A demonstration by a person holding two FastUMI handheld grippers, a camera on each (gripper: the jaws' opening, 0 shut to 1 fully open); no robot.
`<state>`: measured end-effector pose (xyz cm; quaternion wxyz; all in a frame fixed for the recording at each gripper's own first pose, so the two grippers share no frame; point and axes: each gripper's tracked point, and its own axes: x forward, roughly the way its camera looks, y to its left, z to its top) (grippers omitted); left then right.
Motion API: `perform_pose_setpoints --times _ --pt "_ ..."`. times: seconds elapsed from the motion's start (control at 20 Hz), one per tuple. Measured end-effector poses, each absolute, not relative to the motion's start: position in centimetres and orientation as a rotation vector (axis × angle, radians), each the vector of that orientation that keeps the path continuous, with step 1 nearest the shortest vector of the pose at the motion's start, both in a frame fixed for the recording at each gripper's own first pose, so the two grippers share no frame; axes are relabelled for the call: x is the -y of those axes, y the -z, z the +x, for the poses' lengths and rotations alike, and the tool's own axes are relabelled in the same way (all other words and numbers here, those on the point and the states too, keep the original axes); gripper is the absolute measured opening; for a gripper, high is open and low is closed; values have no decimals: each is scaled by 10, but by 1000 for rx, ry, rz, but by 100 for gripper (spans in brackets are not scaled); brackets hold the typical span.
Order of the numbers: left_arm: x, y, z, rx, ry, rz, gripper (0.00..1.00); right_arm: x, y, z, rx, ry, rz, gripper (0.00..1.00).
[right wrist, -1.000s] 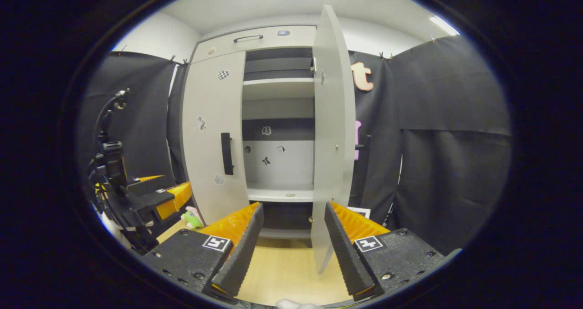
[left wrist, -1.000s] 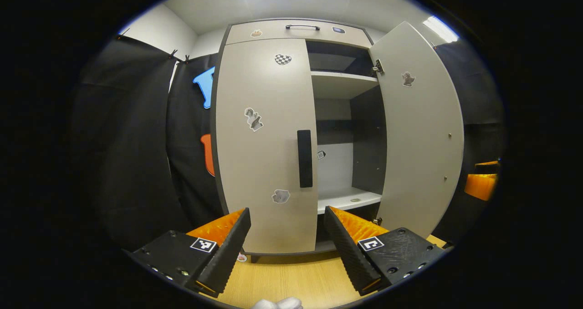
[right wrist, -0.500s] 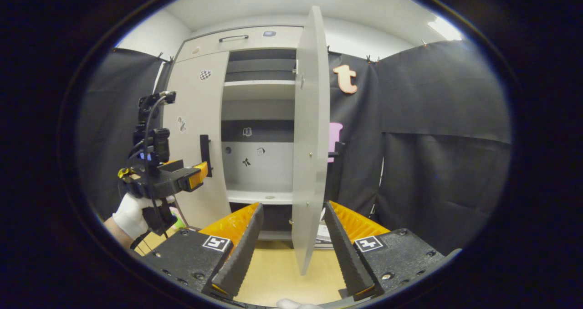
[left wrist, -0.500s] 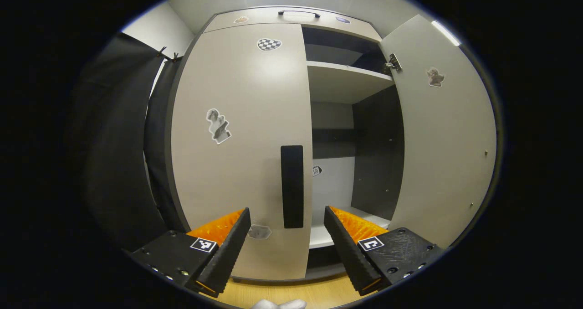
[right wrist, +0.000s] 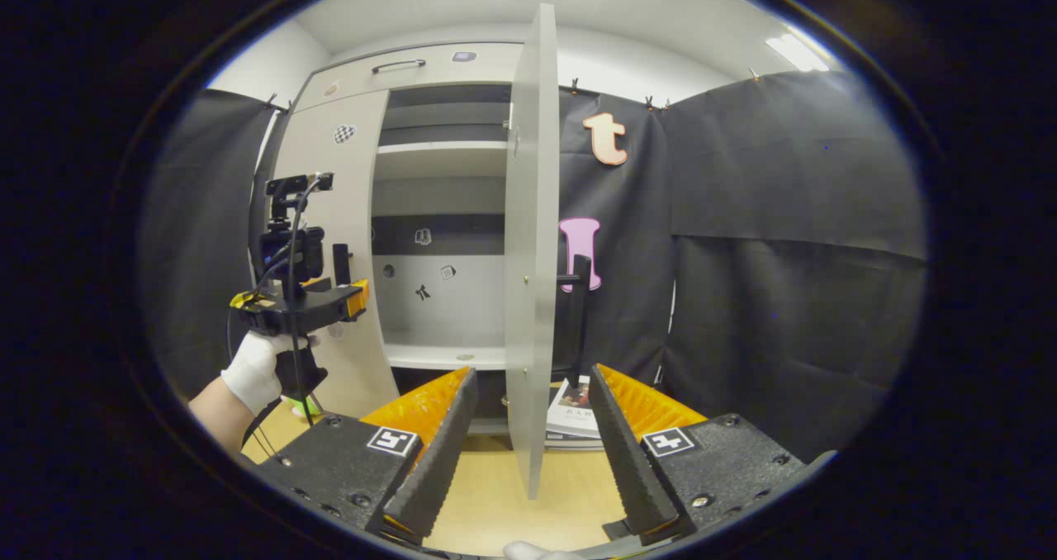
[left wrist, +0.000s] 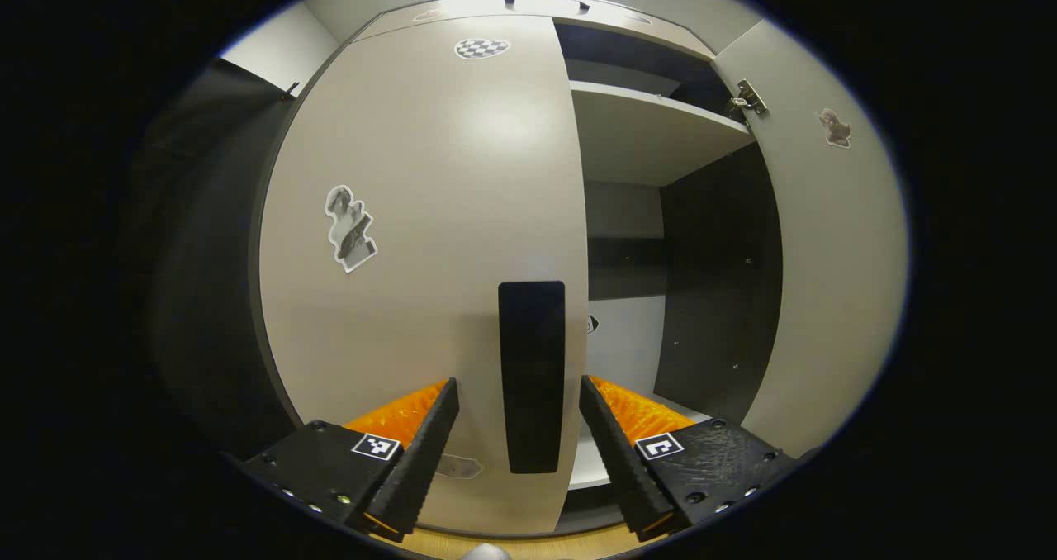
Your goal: Open the right door of the double-door shoe cabinet with the right hand, and open the left door with the left hand.
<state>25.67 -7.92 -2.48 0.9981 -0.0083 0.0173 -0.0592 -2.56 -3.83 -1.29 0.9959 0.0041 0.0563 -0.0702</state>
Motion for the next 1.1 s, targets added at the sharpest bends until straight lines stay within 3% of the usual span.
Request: perform_pose_setpoints --times 0.05,0.1,0.25,0.35,0.4,0.5,1.1 --pt "79 26 260 -41 112 -15 82 38 13 -25 -112 139 4 85" --pt "75 25 259 -32 90 -3 66 36 10 -24 -104 126 11 85" --pt "83 25 259 -24 132 -14 43 29 8 -21 -97 105 21 85" --pt "80 25 260 -30 121 1 14 26 11 -22 -103 97 16 85" --pt "81 25 259 -35 119 -6 19 24 11 -22 -104 90 19 84" --pt "80 27 259 -48 118 -11 7 20 13 -24 -106 80 19 84" --pt "75 24 227 -69 170 -47 7 -2 17 -35 -113 -2 11 85"
